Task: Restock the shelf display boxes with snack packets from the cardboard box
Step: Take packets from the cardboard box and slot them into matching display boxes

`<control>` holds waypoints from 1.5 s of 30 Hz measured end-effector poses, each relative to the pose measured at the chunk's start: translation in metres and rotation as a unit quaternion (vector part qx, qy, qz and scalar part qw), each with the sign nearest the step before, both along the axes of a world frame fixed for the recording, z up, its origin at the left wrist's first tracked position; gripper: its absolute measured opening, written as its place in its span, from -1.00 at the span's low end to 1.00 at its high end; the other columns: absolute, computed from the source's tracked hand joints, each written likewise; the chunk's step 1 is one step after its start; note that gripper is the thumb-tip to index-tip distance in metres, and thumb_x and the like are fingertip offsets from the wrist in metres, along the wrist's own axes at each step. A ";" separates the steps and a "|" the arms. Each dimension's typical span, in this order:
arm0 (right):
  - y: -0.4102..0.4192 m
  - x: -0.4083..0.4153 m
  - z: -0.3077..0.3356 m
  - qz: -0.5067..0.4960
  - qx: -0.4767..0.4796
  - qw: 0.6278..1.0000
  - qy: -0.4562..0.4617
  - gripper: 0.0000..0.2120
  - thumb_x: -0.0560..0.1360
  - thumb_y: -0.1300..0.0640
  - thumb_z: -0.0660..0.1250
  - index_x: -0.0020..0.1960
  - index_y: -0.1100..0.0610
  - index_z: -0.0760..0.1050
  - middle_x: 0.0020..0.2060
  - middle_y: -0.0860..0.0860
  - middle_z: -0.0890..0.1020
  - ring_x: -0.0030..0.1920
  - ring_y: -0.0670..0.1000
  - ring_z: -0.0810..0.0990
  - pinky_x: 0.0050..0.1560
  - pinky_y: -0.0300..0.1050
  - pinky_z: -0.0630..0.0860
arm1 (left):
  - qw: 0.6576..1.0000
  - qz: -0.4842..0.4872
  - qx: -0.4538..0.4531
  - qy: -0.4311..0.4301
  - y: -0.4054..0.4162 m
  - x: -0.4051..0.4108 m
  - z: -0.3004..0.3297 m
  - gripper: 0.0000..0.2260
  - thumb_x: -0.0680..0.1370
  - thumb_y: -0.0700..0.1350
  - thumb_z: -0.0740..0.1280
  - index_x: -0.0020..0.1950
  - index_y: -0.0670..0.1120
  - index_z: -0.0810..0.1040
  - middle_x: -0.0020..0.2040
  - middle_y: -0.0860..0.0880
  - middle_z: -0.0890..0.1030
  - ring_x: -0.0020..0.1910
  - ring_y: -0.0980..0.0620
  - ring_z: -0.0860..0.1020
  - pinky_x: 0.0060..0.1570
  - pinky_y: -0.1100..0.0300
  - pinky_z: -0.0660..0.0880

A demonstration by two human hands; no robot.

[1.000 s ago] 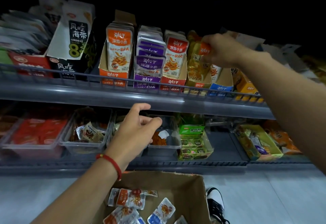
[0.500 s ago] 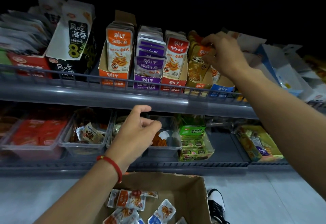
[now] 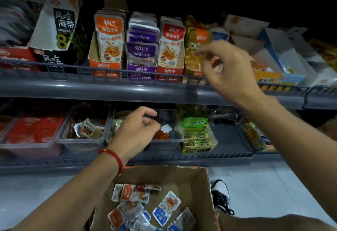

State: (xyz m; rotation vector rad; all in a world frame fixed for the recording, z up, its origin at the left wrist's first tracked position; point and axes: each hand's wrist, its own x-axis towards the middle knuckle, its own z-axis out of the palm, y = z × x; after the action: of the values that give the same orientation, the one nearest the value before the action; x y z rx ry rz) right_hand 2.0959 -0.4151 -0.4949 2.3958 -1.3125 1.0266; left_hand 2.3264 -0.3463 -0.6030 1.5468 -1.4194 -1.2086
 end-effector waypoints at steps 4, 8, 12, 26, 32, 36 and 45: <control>0.049 0.004 -0.061 0.074 0.252 0.965 0.023 -0.85 0.59 0.13 0.34 0.11 0.01 0.65 -0.05 -0.14 0.68 -0.07 -0.19 0.62 -0.04 -0.32 0.55 | 0.998 -0.020 0.005 -0.065 0.006 -0.009 -0.038 -0.85 0.54 -0.18 0.36 0.00 0.08 0.57 -0.14 0.04 0.64 -0.17 -0.03 0.60 -0.12 0.03 0.58; 0.062 0.006 -0.167 0.101 0.525 0.824 0.185 -0.76 0.60 0.06 0.36 0.26 0.03 0.60 0.07 -0.11 0.66 0.04 -0.15 0.61 0.11 -0.27 0.52 | 0.972 -0.087 0.095 -0.197 0.039 -0.006 -0.113 -0.85 0.54 -0.13 0.35 0.09 0.04 0.57 -0.03 0.04 0.62 -0.02 0.03 0.60 0.00 0.14 0.54; 0.087 0.010 -0.280 0.054 0.660 0.700 0.267 -0.59 0.60 0.05 0.37 0.43 0.02 0.45 0.29 0.01 0.56 0.18 0.05 0.58 0.20 -0.07 0.54 | 0.881 -0.207 0.190 -0.380 0.084 0.010 -0.184 -0.74 0.58 0.00 0.32 0.26 0.01 0.52 0.17 0.01 0.61 0.19 -0.04 0.57 0.12 0.19 0.42; 0.139 -0.017 -0.482 0.051 0.523 0.738 0.423 -0.23 0.66 0.06 0.21 0.65 -0.03 -0.25 0.63 0.02 -0.24 0.62 0.15 -0.21 0.53 0.26 0.07 | 0.874 -0.194 0.279 -0.347 0.141 0.008 -0.252 -0.63 0.58 -0.09 0.38 0.37 -0.06 0.46 0.32 -0.11 0.58 0.27 -0.12 0.56 0.27 0.05 0.50; 0.152 -0.022 -0.503 0.000 0.511 0.763 0.397 -0.25 0.56 0.14 0.35 0.62 0.05 0.02 0.54 0.10 0.22 0.53 0.17 0.17 0.46 0.16 0.23 | 0.900 -0.166 0.256 -0.313 0.137 0.001 -0.258 -0.65 0.60 -0.09 0.35 0.38 -0.05 0.43 0.36 -0.08 0.54 0.31 -0.08 0.52 0.26 0.05 0.52; 0.149 -0.022 -0.500 -0.035 0.564 0.742 0.360 -0.26 0.52 0.16 0.42 0.57 0.12 0.10 0.52 0.13 0.25 0.49 0.19 0.23 0.46 0.02 0.18 | 0.901 -0.162 0.259 -0.309 0.139 0.000 -0.260 -0.62 0.60 -0.09 0.35 0.40 -0.03 0.40 0.40 -0.09 0.52 0.34 -0.11 0.51 0.29 -0.01 0.52; 0.143 -0.003 -0.507 -0.224 0.684 0.687 0.103 -0.12 0.39 0.05 0.60 0.51 0.19 0.16 0.45 0.18 0.32 0.41 0.22 0.44 0.42 0.13 0.35 | 0.909 -0.162 0.252 -0.290 0.148 0.002 -0.257 -0.61 0.62 -0.08 0.35 0.43 -0.06 0.39 0.45 -0.07 0.49 0.38 -0.10 0.50 0.30 0.01 0.53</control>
State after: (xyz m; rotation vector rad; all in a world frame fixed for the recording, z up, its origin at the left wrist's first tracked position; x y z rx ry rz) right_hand 2.0930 -0.2723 -1.0024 2.3720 -2.9740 -0.7236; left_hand 2.3284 -0.1978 -0.8604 2.2264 -1.9010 -1.4626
